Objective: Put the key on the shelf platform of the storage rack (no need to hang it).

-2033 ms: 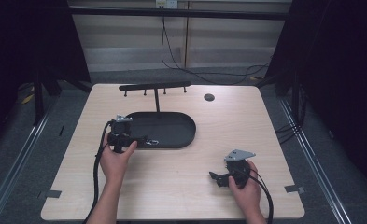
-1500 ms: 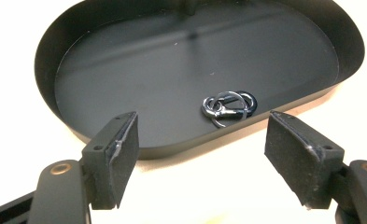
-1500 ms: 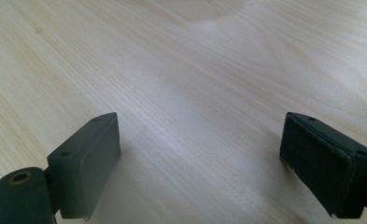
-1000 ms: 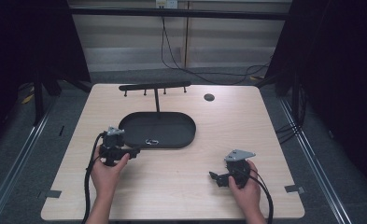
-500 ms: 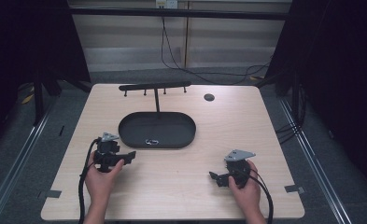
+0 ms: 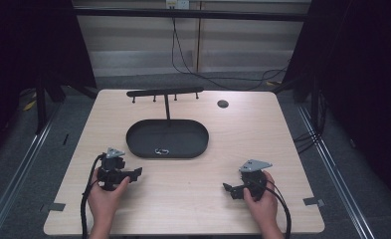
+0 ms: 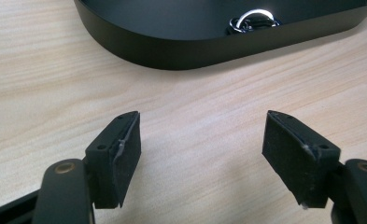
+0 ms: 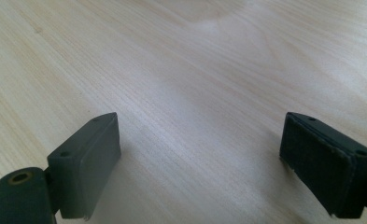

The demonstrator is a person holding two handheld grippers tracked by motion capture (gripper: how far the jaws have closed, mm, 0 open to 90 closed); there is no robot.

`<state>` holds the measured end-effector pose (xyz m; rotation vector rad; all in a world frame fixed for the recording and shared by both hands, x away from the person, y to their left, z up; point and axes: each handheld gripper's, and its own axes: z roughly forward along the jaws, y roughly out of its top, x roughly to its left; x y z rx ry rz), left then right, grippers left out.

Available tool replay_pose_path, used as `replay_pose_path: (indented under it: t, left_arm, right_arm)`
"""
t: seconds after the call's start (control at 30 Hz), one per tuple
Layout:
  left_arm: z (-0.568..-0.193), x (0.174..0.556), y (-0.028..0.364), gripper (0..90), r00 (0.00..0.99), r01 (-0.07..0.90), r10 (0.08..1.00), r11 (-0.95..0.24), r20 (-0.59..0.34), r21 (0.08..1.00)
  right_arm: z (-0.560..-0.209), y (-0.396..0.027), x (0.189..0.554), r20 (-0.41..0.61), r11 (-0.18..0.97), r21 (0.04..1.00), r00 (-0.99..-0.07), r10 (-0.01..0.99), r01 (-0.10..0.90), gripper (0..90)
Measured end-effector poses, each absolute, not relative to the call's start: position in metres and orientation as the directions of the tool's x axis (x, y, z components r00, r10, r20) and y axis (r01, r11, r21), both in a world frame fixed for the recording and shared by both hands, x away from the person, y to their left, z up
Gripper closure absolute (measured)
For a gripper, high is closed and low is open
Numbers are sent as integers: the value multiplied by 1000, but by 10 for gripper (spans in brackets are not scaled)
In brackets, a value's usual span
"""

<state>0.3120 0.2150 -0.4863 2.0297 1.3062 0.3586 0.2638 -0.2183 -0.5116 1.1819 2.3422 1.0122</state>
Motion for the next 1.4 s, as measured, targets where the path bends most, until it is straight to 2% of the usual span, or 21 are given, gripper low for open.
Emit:
replay_pose_path:
  t: [0.63, 1.1, 1.4]
  left_arm:
    - [-497, 300, 221, 281, 457, 693, 885, -291, -89, 659]
    - [-502, 291, 222, 263, 491, 639, 871, -349, -13, 686]
    - [-505, 288, 224, 249, 501, 611, 865, -342, -15, 714]
  right_arm:
    - [-512, -218, 264, 25, 404, 719, -602, 798, 565, 117]
    - [-512, -218, 264, 24, 404, 720, -603, 798, 564, 117]
    - [-512, -218, 264, 25, 404, 720, -603, 798, 564, 117]
